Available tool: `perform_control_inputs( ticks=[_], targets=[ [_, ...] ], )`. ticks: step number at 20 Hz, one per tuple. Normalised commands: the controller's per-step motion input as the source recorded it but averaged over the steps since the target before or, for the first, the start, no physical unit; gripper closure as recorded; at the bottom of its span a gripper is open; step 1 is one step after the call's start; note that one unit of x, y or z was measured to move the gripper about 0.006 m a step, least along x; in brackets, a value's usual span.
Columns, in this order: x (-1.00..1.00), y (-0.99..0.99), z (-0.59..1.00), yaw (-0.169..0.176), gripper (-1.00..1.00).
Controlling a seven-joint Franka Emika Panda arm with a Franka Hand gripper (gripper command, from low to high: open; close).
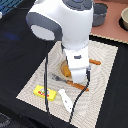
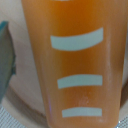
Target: Interact with the objects in diverse but meaningful ways.
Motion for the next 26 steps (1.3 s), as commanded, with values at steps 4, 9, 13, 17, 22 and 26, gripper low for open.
perform_control_inputs(
  ticks=[4, 9, 13, 17, 22, 26],
  targets=[
    [0.13, -0.01, -0.13, 0.007, 1.00],
    [0.15, 0.19, 0.60, 0.000, 1.00],
    [0.29, 0.56, 1.00, 0.000, 1.00],
    [0.56, 0.68, 1.00, 0.000, 1.00],
    [0.57, 0.83, 0.91, 0.007, 1.00],
    [0.54, 0.86, 0.46, 0.015, 1.00]
  ],
)
